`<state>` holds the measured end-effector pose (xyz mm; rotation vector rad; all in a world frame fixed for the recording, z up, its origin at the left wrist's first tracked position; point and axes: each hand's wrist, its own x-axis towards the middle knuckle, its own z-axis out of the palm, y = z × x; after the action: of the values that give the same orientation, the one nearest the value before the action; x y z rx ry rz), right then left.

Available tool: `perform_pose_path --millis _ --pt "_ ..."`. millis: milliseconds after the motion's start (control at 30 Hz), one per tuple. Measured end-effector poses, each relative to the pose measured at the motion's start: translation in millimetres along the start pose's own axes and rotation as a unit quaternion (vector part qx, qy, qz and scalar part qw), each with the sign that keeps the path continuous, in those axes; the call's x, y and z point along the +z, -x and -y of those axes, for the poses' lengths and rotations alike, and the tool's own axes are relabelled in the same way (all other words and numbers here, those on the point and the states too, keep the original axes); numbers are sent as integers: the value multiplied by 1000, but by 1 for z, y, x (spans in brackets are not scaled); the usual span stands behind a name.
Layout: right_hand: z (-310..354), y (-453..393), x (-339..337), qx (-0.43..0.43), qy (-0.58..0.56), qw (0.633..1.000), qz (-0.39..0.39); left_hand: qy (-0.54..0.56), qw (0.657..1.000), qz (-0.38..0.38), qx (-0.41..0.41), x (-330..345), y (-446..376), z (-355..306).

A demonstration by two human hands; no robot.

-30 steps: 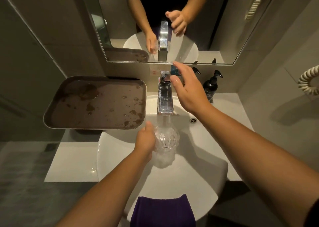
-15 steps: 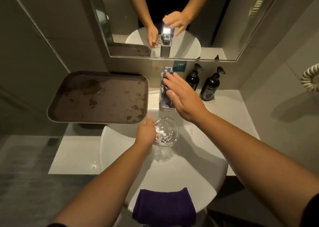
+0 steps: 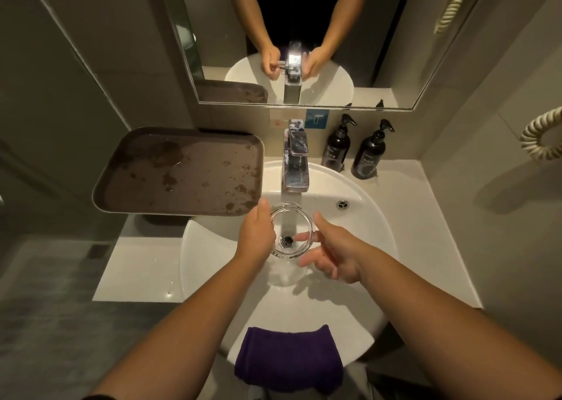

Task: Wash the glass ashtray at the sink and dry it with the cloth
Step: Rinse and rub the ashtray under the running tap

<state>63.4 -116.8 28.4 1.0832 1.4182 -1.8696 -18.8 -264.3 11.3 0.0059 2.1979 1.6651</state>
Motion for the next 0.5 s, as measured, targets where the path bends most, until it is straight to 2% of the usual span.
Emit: perform_pose_path --millis 133,267,400,500 --pt "-1 8 5 5 -45 998 43 -48 996 3 70 -7 15 -3" --pt "-6 18 11 -21 -104 990 91 -54 994 23 97 -12 37 -2" --pt "-12 29 20 -113 -86 989 49 -61 992 0 114 -11 60 1" --pt "-18 34 27 -209 -69 975 25 -4 996 -11 90 -6 76 0"
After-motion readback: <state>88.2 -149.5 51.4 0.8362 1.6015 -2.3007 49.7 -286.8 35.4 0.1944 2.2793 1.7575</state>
